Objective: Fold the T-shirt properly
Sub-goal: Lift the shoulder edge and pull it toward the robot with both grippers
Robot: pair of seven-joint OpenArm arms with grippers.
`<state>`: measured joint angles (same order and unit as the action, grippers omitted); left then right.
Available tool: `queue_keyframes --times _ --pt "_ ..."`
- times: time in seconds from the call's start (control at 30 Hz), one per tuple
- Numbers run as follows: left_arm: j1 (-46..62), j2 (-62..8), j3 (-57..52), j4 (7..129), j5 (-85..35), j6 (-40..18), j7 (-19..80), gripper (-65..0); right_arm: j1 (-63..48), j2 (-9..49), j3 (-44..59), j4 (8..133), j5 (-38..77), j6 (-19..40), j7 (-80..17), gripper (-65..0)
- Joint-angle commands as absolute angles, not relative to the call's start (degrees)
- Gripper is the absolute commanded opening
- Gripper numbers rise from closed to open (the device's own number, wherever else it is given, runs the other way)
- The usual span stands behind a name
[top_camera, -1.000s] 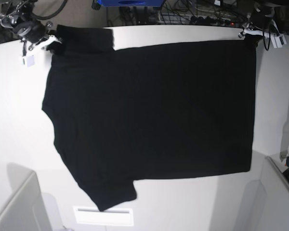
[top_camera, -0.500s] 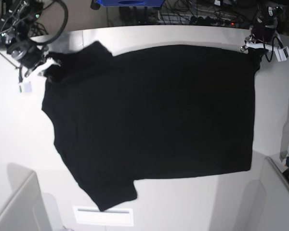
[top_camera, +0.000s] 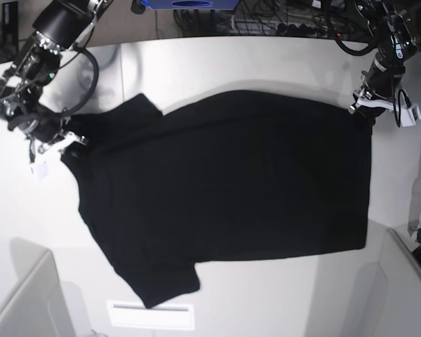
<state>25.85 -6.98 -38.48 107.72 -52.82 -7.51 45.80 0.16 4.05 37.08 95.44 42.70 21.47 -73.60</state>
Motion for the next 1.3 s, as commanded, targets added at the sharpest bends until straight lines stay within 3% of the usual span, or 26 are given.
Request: queue_keyframes --times 0.0,0.13,0.37,1.27 --pt "25.5 -7.4 -40.3 108.5 -53.7 -7.9 44.8 -65.0 2.1 4.8 36.6 95.1 43.8 20.8 -72.7 -65.0" --pt "24.0 -7.3 -42.8 108.4 -53.4 -7.9 44.8 -65.0 5.7 4.8 36.1 91.1 43.8 17.6 -71.2 -65.0" --pt "20.4 -7.8 -42.7 105.5 -53.3 -3.5 44.8 -65.0 10.2 6.0 31.4 85.8 42.1 17.4 -68.4 -65.0" --pt "7.3 -9.1 -42.7 97.0 -50.2 -1.2 50.0 -65.0 17.3 6.4 28.9 76.0 38.6 17.4 -62.1 -65.0"
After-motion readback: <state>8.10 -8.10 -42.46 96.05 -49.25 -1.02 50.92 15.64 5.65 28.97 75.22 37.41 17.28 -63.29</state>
